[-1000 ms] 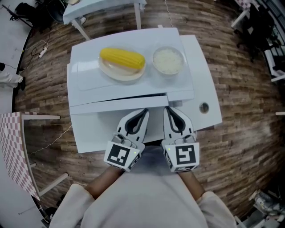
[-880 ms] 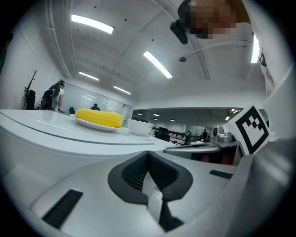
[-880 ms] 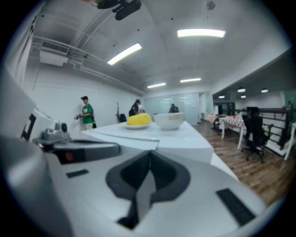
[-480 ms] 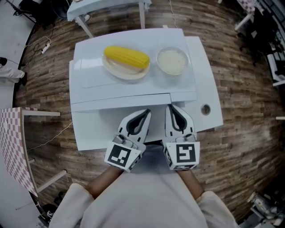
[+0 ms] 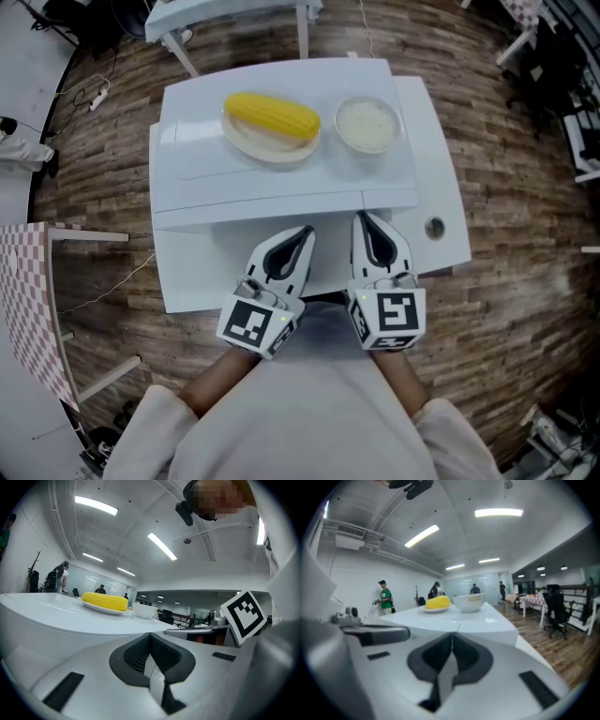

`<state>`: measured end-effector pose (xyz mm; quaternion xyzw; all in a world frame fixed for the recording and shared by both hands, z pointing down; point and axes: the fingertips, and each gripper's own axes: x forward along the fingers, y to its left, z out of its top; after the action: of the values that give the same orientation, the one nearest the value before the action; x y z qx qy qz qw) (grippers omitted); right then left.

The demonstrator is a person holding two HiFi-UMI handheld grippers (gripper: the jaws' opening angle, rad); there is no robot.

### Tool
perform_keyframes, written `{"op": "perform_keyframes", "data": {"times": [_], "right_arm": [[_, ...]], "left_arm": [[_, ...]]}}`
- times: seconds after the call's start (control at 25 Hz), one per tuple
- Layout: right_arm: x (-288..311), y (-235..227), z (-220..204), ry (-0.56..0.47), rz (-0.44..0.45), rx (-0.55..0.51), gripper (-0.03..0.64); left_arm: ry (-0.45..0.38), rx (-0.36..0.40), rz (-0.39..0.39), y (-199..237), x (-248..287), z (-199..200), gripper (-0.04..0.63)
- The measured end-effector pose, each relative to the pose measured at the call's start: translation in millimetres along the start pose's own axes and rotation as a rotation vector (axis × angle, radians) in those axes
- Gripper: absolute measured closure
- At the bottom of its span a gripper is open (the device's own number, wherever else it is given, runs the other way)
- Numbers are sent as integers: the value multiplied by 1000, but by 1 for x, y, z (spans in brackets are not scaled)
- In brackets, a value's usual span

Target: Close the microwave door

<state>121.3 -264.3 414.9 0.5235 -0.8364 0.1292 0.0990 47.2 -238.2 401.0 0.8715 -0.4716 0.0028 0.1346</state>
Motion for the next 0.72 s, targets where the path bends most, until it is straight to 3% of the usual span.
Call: {"op": "perform_keyframes", "data": {"times": [0.48,0.72], "right_arm": [[-35,-2,6,-46,-19,31,594],[-54,14,7,-58,32,34,594]], "left_arm": [[27,0,-28,-19,-9,-12,584],[30,-18,-9,-25,-18,-15,584]]}}
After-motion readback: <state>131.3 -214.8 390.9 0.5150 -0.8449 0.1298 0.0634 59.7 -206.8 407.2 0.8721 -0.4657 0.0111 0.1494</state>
